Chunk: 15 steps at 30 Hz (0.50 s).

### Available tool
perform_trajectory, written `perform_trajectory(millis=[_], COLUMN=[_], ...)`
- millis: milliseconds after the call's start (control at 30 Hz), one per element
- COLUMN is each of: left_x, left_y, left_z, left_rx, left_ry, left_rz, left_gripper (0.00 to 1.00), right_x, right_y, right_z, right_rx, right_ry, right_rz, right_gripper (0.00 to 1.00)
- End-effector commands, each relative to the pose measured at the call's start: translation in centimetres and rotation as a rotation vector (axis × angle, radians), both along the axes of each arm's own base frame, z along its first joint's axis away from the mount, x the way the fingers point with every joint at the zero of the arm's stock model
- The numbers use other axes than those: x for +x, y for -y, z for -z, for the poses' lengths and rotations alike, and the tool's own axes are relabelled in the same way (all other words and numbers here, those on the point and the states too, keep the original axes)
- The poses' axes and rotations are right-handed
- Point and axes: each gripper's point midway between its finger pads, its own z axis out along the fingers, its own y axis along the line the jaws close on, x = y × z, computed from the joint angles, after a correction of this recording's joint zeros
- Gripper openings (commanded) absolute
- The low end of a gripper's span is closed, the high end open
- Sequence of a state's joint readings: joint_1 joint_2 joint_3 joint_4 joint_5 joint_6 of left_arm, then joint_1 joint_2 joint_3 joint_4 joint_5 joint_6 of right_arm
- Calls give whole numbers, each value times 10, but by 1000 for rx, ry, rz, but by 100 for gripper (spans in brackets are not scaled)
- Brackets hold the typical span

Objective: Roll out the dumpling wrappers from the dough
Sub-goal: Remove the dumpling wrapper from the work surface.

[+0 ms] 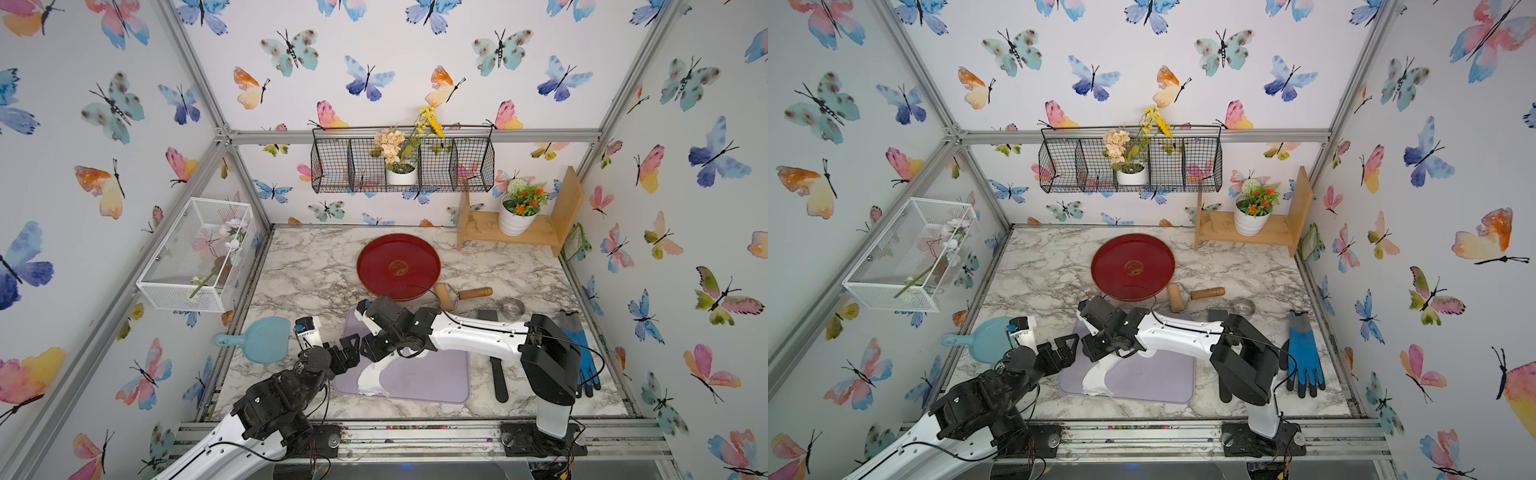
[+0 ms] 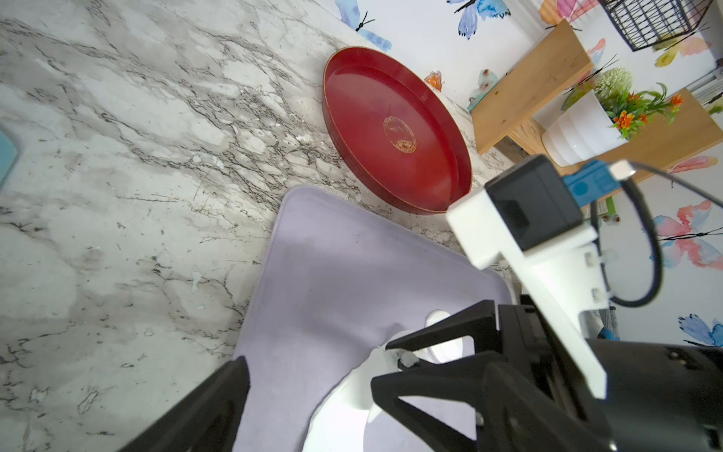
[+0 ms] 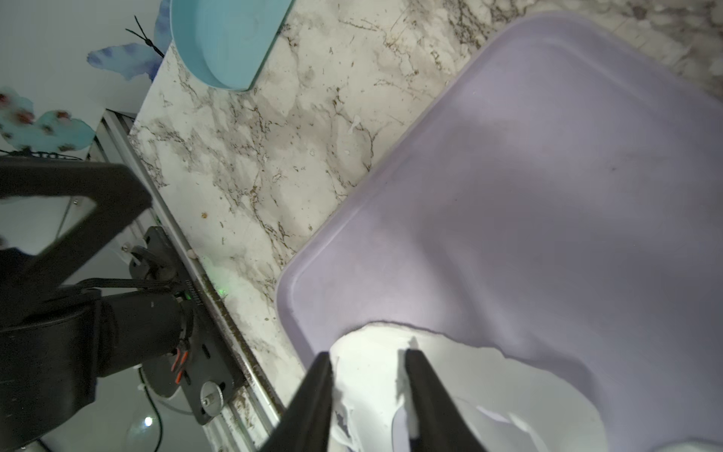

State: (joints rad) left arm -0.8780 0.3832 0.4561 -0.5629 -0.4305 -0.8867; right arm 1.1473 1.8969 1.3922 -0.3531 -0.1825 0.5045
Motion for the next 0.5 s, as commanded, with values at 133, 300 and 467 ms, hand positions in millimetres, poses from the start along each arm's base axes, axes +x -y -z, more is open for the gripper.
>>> perform_trajectory(millis=[133,300,467], left_x=[1,2,3], left_y=[-11,-9,-8], left_z=[2,-2,-3], left_rx=[22,18,15], left_ry=[8,20,26], left_rz=[-46,-38,-37], left_gripper=[100,99,99], right_x=[7,14,22], right_y=[2,4,11], right_z=[0,-19,-35], right_rx=[-51,-27,-42], right_ry=[42,96,164], right_rz=[21,41,45], right_gripper=[50,54,57])
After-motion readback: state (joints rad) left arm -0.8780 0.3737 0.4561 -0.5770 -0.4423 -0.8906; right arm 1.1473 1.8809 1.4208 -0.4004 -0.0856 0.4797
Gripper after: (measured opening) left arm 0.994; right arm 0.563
